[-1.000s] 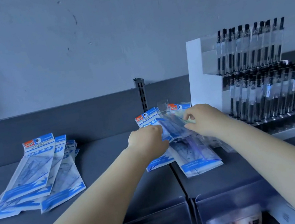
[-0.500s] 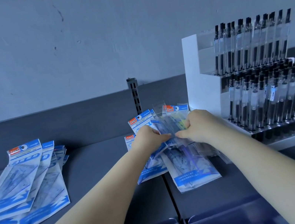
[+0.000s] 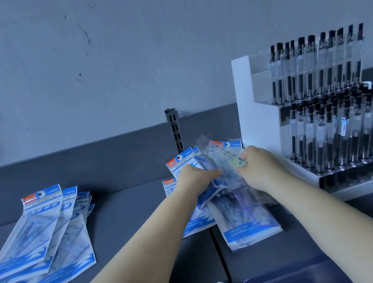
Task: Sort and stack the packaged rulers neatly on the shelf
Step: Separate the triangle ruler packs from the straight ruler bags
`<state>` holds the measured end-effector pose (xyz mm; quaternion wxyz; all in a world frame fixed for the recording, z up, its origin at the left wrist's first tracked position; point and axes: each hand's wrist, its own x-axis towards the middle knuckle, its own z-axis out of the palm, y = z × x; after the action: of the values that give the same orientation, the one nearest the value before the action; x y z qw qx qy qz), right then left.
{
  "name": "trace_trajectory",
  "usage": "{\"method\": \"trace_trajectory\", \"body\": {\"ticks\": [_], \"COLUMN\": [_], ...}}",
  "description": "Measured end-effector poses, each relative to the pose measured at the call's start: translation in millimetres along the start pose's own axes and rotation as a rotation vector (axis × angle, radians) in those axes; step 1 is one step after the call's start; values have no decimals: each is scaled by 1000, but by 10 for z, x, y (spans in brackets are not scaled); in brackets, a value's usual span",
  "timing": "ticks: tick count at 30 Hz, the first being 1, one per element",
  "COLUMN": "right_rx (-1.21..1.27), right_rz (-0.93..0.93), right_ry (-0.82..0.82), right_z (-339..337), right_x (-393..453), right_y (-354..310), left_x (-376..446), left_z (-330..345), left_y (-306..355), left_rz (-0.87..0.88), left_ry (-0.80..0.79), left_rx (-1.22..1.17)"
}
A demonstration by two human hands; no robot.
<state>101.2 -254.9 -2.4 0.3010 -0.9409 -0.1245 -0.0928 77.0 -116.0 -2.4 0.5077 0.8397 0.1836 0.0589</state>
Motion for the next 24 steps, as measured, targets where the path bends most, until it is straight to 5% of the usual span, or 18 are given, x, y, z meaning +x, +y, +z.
{"method": "trace_trajectory", "body": {"ticks": [13, 17, 24], "right_rx": [628, 795, 1239], "right_rz": [2, -26, 40], "right_ry": [-4, -37, -334], "right_z": [-94, -118, 200], "right_x": [-92, -246, -809], "right_y": [-51, -308, -846], "left_x": [-340, -579, -892], "left_z": [-636, -924, -1555], "left_y": [-8, -122, -633], "left_rz": [17, 101, 161], "left_ry": [112, 174, 254], "left_rx": [-580, -586, -505]}}
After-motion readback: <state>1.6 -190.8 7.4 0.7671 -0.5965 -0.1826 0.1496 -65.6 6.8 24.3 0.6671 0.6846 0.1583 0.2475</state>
